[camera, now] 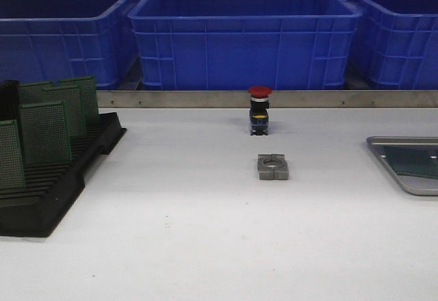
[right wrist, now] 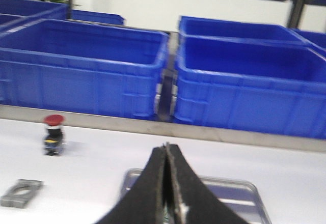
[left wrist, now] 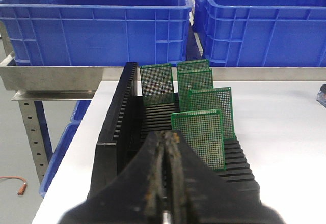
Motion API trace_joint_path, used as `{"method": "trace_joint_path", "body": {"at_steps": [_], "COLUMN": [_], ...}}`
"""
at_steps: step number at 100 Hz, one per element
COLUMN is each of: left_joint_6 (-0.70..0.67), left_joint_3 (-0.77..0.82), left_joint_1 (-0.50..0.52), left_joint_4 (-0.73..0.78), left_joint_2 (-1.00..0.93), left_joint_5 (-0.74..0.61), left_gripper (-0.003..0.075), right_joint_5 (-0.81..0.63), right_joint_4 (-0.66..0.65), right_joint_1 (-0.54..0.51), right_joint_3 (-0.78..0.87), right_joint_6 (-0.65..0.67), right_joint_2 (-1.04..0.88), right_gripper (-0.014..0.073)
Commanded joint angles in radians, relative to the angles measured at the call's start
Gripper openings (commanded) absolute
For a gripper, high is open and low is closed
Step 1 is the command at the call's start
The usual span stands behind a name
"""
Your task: Place circuit board on tray
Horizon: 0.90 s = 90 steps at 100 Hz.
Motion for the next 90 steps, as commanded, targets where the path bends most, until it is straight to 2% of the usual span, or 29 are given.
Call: {"method": "trace_joint_path", "body": {"at_steps": [1,6,11,22,90], "left_joint_6": [-0.009,-0.009,-0.009,-0.009,-0.009], "left_joint_3": [0.049,0.049,0.049,0.049,0.049], "left_joint_1": [0.003,0.003,0.003,0.003,0.003], "left_joint_4": [-0.008,-0.008,-0.008,-0.008,-0.008], "left_joint_2": [-0.030,-0.030,-0.030,-0.030,-0.030], "left_joint_5": [-0.090,-0.090,-0.090,-0.090,-0.090], "left_gripper": [-0.0020,-0.0020,-0.0020,-0.0020,-0.0020], "right_joint_5": [-0.205,-0.125,-0.091,-0.051,-0.048], "right_joint_4": [-0.322,-0.443,-0.471,-0.468,-0.468], "right_joint_1": [0.002,0.000,0.000,0.000,-0.002], "right_joint_3": [0.045,0.037,0.039,0.039,0.038], "right_joint_6": [0.350,0.438,0.461,0.460,0.457], "right_joint_2": [0.006,-0.021,-0.033,-0.032,-0.032], "right_gripper": [-0.0061,-0.0061,-0.0061,-0.0061,-0.0061]}}
